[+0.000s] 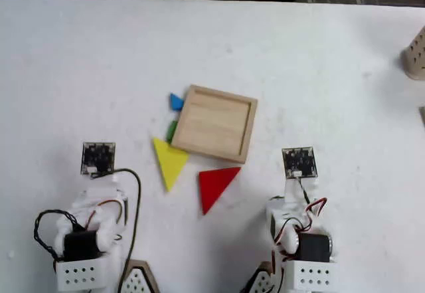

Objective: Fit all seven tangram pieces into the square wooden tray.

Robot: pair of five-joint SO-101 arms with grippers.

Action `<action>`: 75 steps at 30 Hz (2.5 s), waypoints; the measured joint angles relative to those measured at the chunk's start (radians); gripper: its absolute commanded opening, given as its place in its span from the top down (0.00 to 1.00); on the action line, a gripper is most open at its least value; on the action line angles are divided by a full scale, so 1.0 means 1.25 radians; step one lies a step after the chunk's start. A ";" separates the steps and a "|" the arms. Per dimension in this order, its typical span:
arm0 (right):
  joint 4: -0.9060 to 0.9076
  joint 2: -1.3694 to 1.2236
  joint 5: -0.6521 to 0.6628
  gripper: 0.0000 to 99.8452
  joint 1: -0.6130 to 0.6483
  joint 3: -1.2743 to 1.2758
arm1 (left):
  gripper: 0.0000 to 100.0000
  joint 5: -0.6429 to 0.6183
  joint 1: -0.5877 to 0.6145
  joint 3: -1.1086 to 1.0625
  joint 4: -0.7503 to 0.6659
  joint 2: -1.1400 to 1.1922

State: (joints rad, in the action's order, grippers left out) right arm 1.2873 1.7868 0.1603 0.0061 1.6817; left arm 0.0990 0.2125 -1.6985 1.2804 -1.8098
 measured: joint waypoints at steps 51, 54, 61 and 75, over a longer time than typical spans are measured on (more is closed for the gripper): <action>0.000 0.000 0.000 0.98 0.000 0.000 | 0.98 0.000 0.000 0.000 0.000 0.000; 0.000 0.000 0.000 0.98 0.000 0.000 | 0.98 0.000 0.000 0.000 0.000 0.000; 0.000 0.000 0.000 0.98 0.000 0.000 | 0.98 0.000 0.000 0.000 0.000 0.000; 0.000 0.000 0.000 0.98 0.000 0.000 | 0.98 0.000 0.082 0.007 -0.171 0.000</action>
State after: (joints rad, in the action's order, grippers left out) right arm 1.2873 1.7868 0.1603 0.0061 1.6817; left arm 0.0990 0.3153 -1.6893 1.0671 -1.8098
